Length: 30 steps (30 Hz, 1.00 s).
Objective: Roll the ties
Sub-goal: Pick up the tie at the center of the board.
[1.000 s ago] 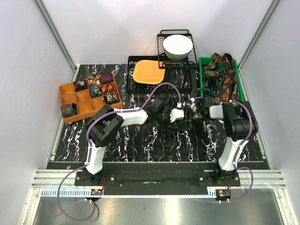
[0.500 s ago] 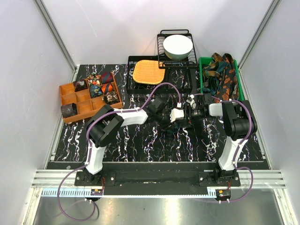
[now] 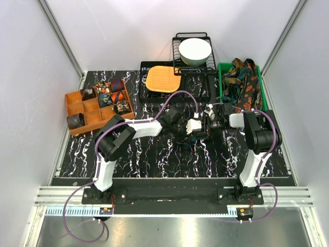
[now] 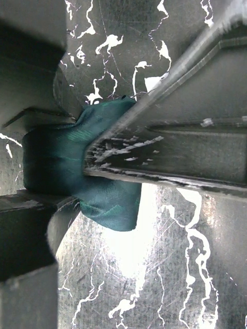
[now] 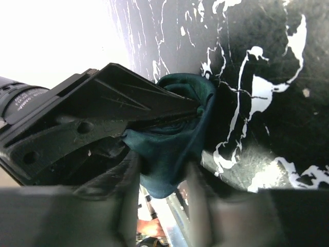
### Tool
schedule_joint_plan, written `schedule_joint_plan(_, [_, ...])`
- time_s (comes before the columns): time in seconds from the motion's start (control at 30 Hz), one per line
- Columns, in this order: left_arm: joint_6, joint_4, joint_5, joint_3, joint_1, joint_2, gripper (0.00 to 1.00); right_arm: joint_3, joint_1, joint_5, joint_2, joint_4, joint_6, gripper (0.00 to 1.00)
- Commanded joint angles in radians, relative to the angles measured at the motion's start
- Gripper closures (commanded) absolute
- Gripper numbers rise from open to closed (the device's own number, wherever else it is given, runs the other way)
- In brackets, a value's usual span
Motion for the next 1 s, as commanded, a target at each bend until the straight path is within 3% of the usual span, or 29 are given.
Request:
schedule_joint_plan(0.0, [0.016, -0.203, -0.101, -0.071, 0.004, 0.110, 0.99, 0.018, 0.012, -0.028, -0.011, -0.034, -0.036, 0.86])
schedule_joint_plan(0.03, [0.015, -0.200, -0.105, -0.071, 0.004, 0.108, 0.97, 0.023, 0.013, -0.025, -0.009, -0.042, -0.045, 1.00])
schedule_joint_plan(0.13, [-0.002, -0.193, -0.098, -0.071, 0.007, 0.105, 0.84, 0.033, 0.015, -0.016, -0.005, -0.070, -0.064, 1.00])
schedule_joint_plan(0.17, [-0.020, -0.175, -0.090, -0.077, 0.012, 0.093, 0.73, 0.033, 0.015, -0.011, -0.006, -0.073, -0.068, 1.00])
schedule_joint_plan(0.27, [-0.045, -0.129, -0.078, -0.100, 0.019, 0.055, 0.55, 0.037, 0.015, -0.009, -0.014, -0.081, -0.070, 1.00])
schedule_joint_plan(0.3, [-0.050, -0.118, -0.078, -0.106, 0.019, 0.038, 0.43, 0.037, 0.015, -0.010, -0.017, -0.082, -0.071, 1.00])
schedule_joint_plan(0.53, [-0.111, -0.016, -0.081, -0.168, 0.039, -0.139, 0.01, 0.030, 0.015, -0.016, -0.055, -0.104, -0.085, 1.00])
schedule_joint_plan(0.7, [-0.191, 0.044, -0.084, -0.204, 0.052, -0.239, 0.01, 0.026, 0.013, -0.034, -0.103, -0.105, -0.073, 1.00])
schedule_joint_plan(0.97, [-0.269, 0.331, -0.067, -0.474, 0.085, -0.582, 0.01, 0.018, 0.015, -0.080, -0.250, -0.124, -0.031, 1.00])
